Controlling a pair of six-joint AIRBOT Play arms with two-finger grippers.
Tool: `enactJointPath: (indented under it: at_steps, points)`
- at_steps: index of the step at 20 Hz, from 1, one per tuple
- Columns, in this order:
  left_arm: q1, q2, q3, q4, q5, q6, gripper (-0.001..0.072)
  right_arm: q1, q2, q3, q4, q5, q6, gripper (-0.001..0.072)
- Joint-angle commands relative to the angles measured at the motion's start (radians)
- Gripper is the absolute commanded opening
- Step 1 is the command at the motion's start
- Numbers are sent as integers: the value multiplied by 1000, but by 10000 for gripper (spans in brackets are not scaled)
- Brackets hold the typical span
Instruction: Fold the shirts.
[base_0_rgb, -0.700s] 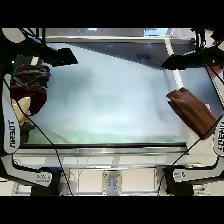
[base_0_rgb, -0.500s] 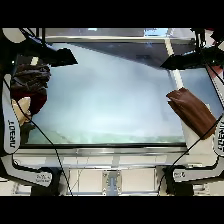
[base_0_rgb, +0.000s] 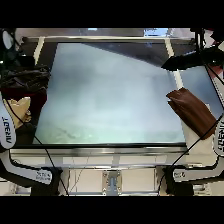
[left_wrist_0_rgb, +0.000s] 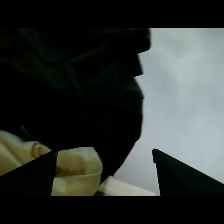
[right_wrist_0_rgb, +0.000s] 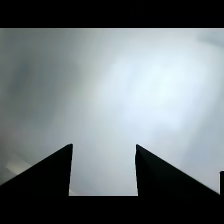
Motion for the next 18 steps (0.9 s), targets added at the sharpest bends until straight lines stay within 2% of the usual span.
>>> enactJointPath:
  at_steps: [1, 5, 9, 14, 18]
  points:
    - [174, -27, -40, -18, -87, -48, 711, 0, -1, 0, -21, 0, -24, 448]
    - [329, -34, -181, -227, -104, 1, 711, 1, -1, 0, -9, -33, -16, 448]
    - [386, -68, -251, -219, -59, 8, 711, 1, -1, 0, -8, -31, -13, 447]
    - [385, -100, -251, -253, 19, 82, 712, 1, -1, 0, 3, -2, -10, 448]
    - [385, -127, -251, -277, 10, 113, 711, 1, -1, 0, 44, 2, 64, 447]
